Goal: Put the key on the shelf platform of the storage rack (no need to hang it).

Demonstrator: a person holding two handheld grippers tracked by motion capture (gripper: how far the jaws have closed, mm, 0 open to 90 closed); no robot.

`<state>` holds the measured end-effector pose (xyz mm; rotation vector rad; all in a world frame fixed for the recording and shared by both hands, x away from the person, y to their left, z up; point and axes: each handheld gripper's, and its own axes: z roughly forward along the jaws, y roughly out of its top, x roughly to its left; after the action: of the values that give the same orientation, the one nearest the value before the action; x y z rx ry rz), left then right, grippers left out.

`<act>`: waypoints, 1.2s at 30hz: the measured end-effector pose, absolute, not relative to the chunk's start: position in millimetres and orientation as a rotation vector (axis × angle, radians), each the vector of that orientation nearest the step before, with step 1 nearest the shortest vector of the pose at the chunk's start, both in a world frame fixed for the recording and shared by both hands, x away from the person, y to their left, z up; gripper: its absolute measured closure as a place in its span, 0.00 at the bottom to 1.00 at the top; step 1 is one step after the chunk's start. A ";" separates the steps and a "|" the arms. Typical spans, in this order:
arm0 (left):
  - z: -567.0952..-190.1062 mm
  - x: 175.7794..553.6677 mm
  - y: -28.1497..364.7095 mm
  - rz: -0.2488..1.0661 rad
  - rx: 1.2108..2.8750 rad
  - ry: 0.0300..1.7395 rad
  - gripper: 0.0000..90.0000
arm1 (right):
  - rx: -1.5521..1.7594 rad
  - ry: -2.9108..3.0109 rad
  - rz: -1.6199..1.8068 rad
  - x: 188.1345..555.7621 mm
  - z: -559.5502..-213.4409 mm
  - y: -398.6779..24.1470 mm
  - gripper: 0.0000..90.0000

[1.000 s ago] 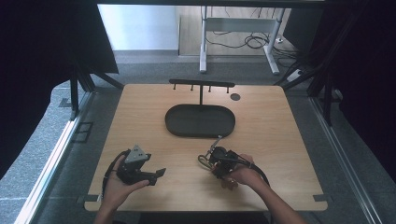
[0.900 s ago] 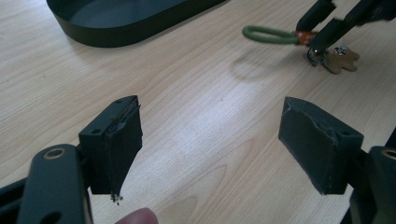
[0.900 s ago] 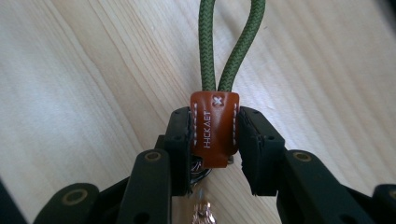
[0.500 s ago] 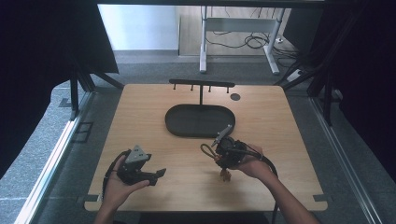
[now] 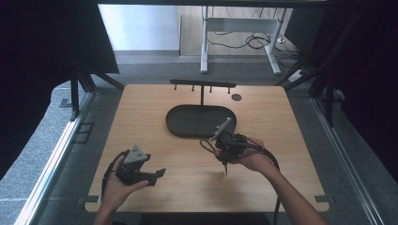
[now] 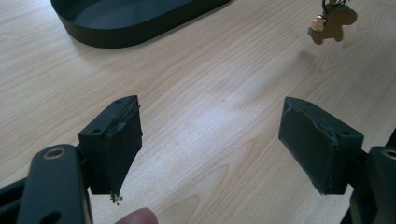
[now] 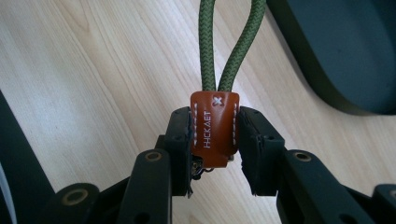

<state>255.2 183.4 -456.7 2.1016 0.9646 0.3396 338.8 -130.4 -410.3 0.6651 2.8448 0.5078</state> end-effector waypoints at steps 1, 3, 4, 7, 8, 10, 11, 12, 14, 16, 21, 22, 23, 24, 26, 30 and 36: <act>-456.6 255.3 183.7 0.339 2.101 0.967 0.24 | 0.662 2.842 0.499 340.7 -407.9 -129.2 0.74; -456.7 255.3 184.2 0.340 2.100 0.968 0.24 | 0.661 2.841 0.499 342.0 -407.1 -128.7 0.74; -456.6 255.3 184.3 0.340 2.099 0.968 0.24 | 0.664 2.841 0.496 343.2 -406.3 -128.1 0.74; -456.5 255.2 184.2 0.340 2.100 0.966 0.24 | 0.665 2.837 0.482 347.9 -404.9 -127.2 0.74; -456.7 255.3 184.1 0.340 2.101 0.966 0.24 | 0.661 2.835 0.479 350.1 -405.0 -127.3 0.74; -457.2 255.7 183.8 0.340 2.104 0.965 0.24 | 0.675 2.832 0.476 354.3 -404.9 -127.5 0.74; -457.5 255.9 183.7 0.340 2.105 0.966 0.24 | 0.677 2.826 0.475 356.6 -405.1 -127.6 0.74; -457.6 255.9 183.4 0.340 2.106 0.966 0.24 | 0.672 2.819 0.471 359.0 -405.4 -127.8 0.74; -457.5 255.6 182.7 0.339 2.104 0.964 0.24 | 0.678 2.810 0.468 363.9 -405.5 -128.0 0.74; -457.5 255.5 182.3 0.339 2.104 0.964 0.24 | 0.689 2.804 0.470 369.7 -404.8 -128.2 0.74; -457.6 255.8 183.0 0.341 2.107 0.964 0.24 | 0.704 2.807 0.463 378.7 -402.3 -127.4 0.74; -457.6 255.9 183.2 0.341 2.108 0.964 0.24 | 0.706 2.806 0.463 380.1 -401.7 -127.3 0.74; -457.5 255.9 183.5 0.340 2.108 0.963 0.24 | 0.705 2.806 0.463 381.5 -401.2 -127.2 0.74; -457.4 255.8 183.5 0.340 2.107 0.963 0.24 | 0.710 2.806 0.459 382.7 -400.6 -127.1 0.74; -457.1 255.5 183.4 0.341 2.107 0.963 0.24 | 0.710 2.806 0.457 385.6 -400.1 -127.3 0.74; -457.5 255.5 182.5 0.339 2.104 0.963 0.24 | 0.716 2.815 0.463 392.9 -401.3 -129.1 0.74; -457.9 255.9 182.3 0.339 2.105 0.965 0.24 | 0.732 2.818 0.460 399.8 -399.0 -131.2 0.74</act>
<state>255.9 182.3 -457.9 2.1048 0.9648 0.3393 399.8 -131.2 -399.0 0.7319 2.8183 0.4605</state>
